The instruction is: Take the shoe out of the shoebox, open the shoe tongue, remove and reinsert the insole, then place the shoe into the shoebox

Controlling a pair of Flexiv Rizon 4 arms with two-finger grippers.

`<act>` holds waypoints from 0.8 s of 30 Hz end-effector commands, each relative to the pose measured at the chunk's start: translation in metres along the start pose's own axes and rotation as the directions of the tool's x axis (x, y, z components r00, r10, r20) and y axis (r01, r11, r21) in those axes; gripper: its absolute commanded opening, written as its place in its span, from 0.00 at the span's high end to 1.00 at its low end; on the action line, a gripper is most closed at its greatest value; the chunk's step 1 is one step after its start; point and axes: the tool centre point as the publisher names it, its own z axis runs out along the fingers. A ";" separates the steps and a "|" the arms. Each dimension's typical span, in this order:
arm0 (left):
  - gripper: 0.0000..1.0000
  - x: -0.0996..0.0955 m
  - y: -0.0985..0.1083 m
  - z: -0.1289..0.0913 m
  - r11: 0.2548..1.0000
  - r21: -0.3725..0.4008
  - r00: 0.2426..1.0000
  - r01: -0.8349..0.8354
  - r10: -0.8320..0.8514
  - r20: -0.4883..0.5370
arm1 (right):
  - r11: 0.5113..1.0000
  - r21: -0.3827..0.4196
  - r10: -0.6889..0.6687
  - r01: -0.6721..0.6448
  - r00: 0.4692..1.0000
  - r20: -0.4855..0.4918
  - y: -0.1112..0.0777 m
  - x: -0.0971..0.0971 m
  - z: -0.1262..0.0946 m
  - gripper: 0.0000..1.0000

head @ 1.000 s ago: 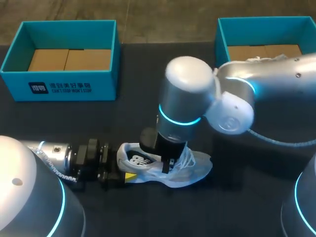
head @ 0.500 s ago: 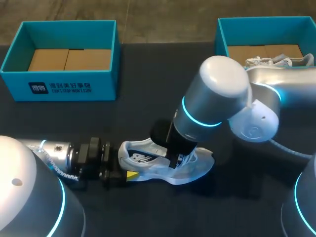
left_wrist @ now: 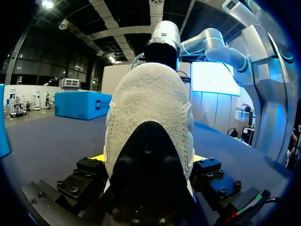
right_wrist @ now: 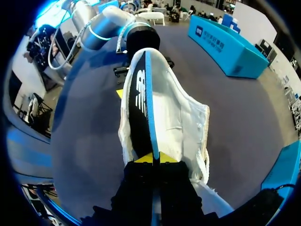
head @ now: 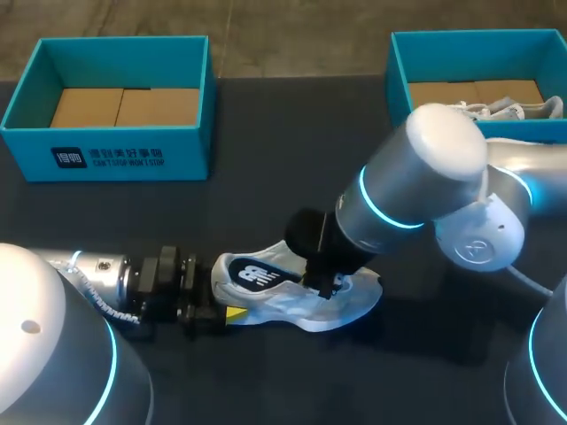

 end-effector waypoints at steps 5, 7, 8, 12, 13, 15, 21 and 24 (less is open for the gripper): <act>1.00 -0.001 0.001 -0.001 1.000 0.001 1.000 0.001 -0.001 0.001 | 0.997 -0.036 -0.064 0.064 0.998 -0.021 0.010 -0.005 -0.007 0.85; 1.00 -0.001 0.001 -0.001 1.000 0.001 1.000 0.001 -0.001 0.001 | 0.996 -0.030 -0.088 0.086 0.995 -0.041 0.016 -0.006 -0.009 0.83; 1.00 -0.001 0.001 -0.001 1.000 0.001 1.000 0.001 -0.001 0.001 | 0.996 -0.023 -0.087 0.086 0.995 -0.047 0.018 -0.006 -0.009 0.82; 1.00 -0.001 0.001 -0.001 1.000 0.001 1.000 0.001 -0.001 0.001 | 0.995 -0.006 -0.103 0.102 0.991 -0.082 0.026 -0.006 -0.011 0.74; 1.00 -0.001 0.001 -0.001 1.000 0.001 1.000 0.001 -0.001 0.001 | 0.994 0.002 -0.105 0.105 0.990 -0.091 0.028 -0.006 -0.011 0.69; 1.00 -0.001 0.001 -0.001 1.000 0.001 1.000 0.001 -0.001 0.001 | 0.995 0.011 -0.102 0.104 0.989 -0.110 0.031 -0.007 -0.012 0.67; 1.00 -0.001 0.001 -0.001 1.000 0.001 1.000 0.001 -0.001 0.001 | 0.995 0.022 -0.090 0.095 0.983 -0.162 0.036 -0.011 -0.016 0.63; 1.00 -0.001 0.001 -0.001 1.000 0.001 1.000 0.001 -0.001 0.001 | 0.996 0.016 -0.080 0.084 0.980 -0.180 0.037 -0.012 -0.022 0.67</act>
